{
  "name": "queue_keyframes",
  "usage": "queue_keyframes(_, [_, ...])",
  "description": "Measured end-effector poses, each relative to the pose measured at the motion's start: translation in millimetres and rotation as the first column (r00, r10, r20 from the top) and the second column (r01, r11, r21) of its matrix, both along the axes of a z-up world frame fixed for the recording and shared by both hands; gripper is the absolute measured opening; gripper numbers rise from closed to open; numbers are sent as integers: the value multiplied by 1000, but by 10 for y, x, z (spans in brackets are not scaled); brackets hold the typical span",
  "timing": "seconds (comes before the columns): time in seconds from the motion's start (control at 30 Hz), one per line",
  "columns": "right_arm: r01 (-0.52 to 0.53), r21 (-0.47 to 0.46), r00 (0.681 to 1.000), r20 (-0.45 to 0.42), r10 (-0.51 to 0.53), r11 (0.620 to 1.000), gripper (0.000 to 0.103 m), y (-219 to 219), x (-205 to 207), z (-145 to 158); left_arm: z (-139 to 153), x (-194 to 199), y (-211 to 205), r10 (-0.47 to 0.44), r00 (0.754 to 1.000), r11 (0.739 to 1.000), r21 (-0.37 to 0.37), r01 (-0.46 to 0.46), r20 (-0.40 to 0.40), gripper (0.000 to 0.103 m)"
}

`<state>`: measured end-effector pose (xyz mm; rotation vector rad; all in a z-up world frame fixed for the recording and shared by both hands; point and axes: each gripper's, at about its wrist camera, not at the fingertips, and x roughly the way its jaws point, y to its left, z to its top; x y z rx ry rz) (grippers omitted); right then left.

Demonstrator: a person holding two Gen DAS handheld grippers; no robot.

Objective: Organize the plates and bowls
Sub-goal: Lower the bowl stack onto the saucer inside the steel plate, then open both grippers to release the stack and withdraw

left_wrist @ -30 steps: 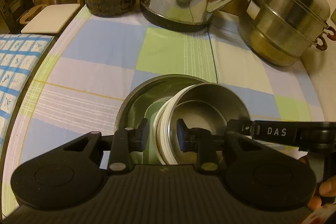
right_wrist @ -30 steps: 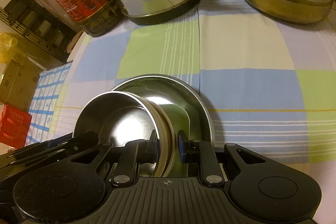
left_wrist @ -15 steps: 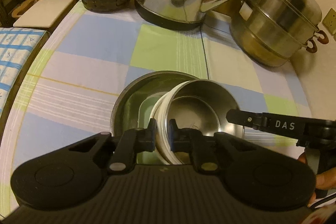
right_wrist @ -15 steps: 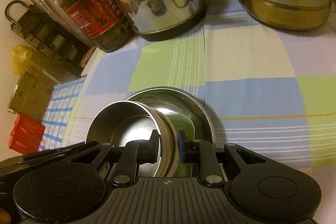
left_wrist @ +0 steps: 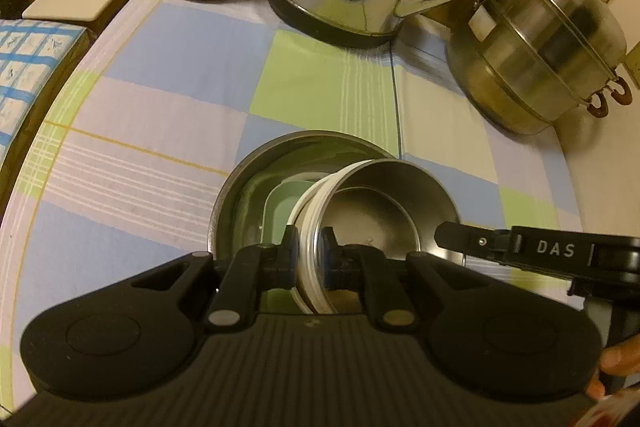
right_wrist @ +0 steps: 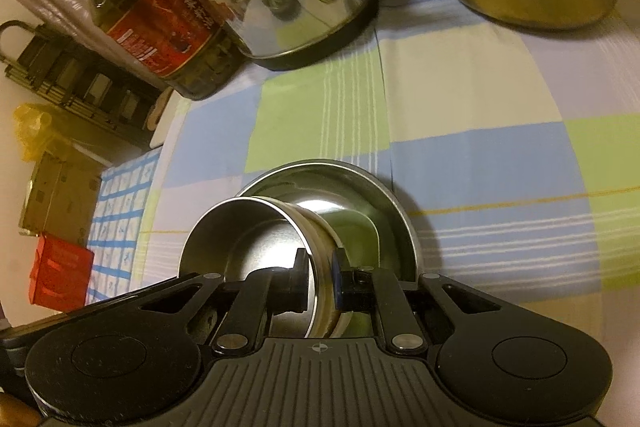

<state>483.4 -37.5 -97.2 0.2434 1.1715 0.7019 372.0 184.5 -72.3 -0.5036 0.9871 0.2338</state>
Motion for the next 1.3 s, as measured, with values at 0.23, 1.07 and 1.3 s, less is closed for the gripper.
queue_keyframes(0.23, [39,-5,996,-82,-39,999,12,-34,65,7,21,23,21,-10,1000,1000,-3,10,-5,9])
queue_keyframes(1.07, [55,-36,998,-37,-56,998,12,24,-31,33,-35,32,-53,-47,999,998,44,47,-10,10])
queue_keyframes(1.3, [69,-21,998,5,-69,997,17,-5,-103,75,72,-25,-72,-63,997,994,93,59,38,10])
